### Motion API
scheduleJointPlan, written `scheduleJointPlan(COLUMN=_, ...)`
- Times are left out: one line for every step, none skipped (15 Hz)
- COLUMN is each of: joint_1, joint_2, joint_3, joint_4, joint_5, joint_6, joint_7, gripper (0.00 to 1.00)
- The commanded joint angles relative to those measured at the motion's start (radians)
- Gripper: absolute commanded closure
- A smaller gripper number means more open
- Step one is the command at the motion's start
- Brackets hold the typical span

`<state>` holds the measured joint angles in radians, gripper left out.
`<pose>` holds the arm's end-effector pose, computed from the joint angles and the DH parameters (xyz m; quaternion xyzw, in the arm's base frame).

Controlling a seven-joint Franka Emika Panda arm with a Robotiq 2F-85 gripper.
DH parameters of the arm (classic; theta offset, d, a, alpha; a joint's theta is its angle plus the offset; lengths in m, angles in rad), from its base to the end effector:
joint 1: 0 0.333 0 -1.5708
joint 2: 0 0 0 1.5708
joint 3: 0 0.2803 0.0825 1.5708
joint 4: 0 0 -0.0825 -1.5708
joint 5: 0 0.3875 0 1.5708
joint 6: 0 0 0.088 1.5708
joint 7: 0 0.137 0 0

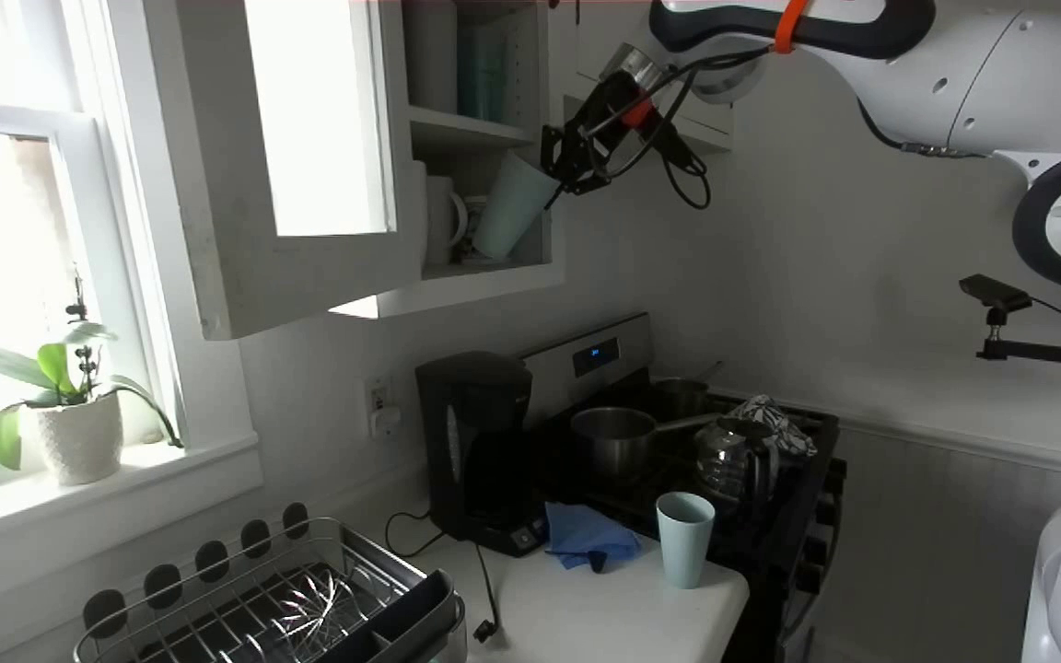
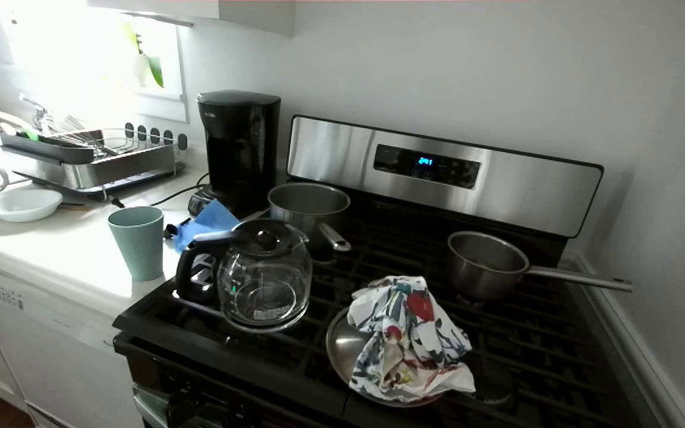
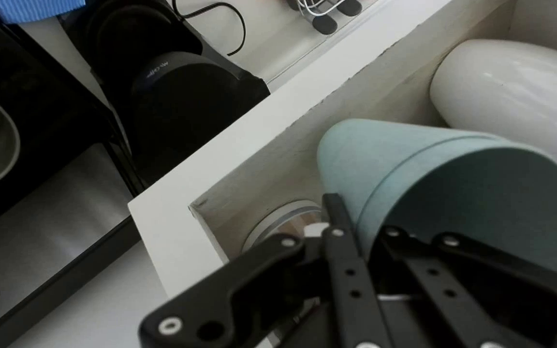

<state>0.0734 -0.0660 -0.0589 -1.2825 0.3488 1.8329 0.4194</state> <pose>0.5468 0.0437 0.7753 -0.9204 0.1813 -0.2540 0.2354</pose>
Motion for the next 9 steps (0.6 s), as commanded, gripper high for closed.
scheduleJointPlan(joint_1=0.004, joint_2=0.039, joint_3=0.003, joint_4=0.058, joint_5=0.034, joint_6=0.004, joint_7=0.056, gripper=0.98)
scheduleJointPlan(joint_1=0.004, joint_2=0.044, joint_3=0.005, joint_4=0.061, joint_5=0.036, joint_6=0.003, joint_7=0.063, gripper=0.98)
scheduleJointPlan(joint_1=0.004, joint_2=0.048, joint_3=0.006, joint_4=0.062, joint_5=0.037, joint_6=0.002, joint_7=0.069, gripper=0.98)
scheduleJointPlan(joint_1=0.004, joint_2=0.054, joint_3=0.008, joint_4=0.066, joint_5=0.036, joint_6=0.0, joint_7=0.079, gripper=0.98)
scheduleJointPlan(joint_1=0.004, joint_2=0.059, joint_3=0.009, joint_4=0.072, joint_5=0.039, joint_6=-0.004, joint_7=0.086, gripper=0.95)
scheduleJointPlan(joint_1=0.004, joint_2=0.064, joint_3=0.01, joint_4=0.074, joint_5=0.043, joint_6=-0.007, joint_7=0.092, gripper=0.9)
scheduleJointPlan(joint_1=0.005, joint_2=0.069, joint_3=0.009, joint_4=0.079, joint_5=0.051, joint_6=-0.016, joint_7=0.096, gripper=0.76)
scheduleJointPlan(joint_1=0.005, joint_2=0.075, joint_3=0.009, joint_4=0.085, joint_5=0.058, joint_6=-0.019, joint_7=0.1, gripper=0.7)
scheduleJointPlan(joint_1=0.005, joint_2=0.08, joint_3=0.009, joint_4=0.089, joint_5=0.065, joint_6=-0.019, joint_7=0.101, gripper=0.7)
